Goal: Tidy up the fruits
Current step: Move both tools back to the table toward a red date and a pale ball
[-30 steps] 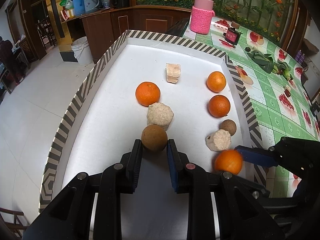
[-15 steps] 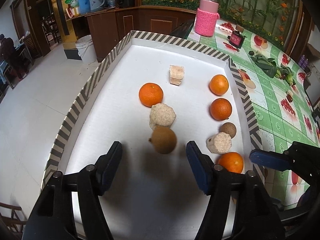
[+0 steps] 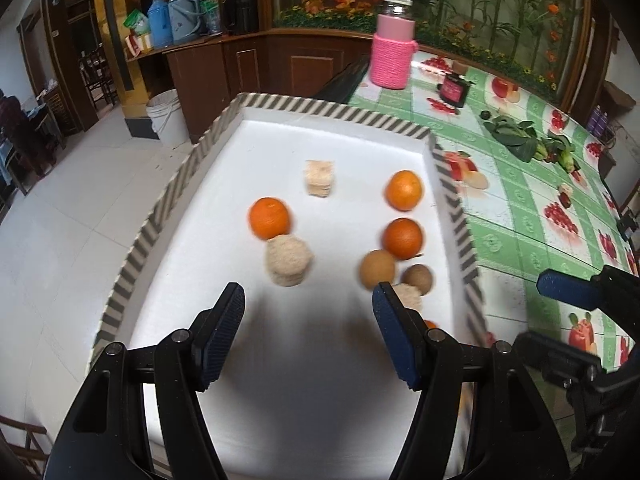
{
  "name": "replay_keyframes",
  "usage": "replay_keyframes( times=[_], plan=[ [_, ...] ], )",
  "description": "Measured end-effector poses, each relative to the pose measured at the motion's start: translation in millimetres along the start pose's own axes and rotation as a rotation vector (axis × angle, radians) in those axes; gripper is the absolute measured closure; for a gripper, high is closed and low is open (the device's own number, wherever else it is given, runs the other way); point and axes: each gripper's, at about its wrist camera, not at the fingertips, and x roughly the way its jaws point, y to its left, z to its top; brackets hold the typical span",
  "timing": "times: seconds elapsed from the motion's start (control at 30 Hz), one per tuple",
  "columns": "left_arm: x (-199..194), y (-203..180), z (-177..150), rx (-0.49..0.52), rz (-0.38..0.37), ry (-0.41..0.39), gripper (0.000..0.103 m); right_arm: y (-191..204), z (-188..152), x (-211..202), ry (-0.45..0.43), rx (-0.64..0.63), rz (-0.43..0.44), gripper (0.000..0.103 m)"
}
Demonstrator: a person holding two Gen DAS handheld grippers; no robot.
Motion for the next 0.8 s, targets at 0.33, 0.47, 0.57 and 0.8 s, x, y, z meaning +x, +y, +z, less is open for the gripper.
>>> replay_keyframes(
  times=[0.33,0.47,0.57,0.8],
  plan=[
    [-0.2,-57.3,8.6,0.081,-0.115,0.006,0.037,-55.5,-17.4,-22.8,-0.02,0.116,-0.113,0.033],
    [1.7,-87.3,12.4,0.13,-0.165,0.019,0.037,-90.2,-28.6,-36.4,-0.022,0.161,-0.179,0.033],
    [5.2,-115.6,16.1,0.177,-0.204,0.036,0.037,-123.6,-37.2,-49.4,-0.027,0.214,-0.221,0.032],
    [11.4,-179.8,28.6,0.281,-0.288,0.07,0.037,-205.1,-44.9,-83.4,-0.023,0.304,-0.359,0.031]
  ],
)
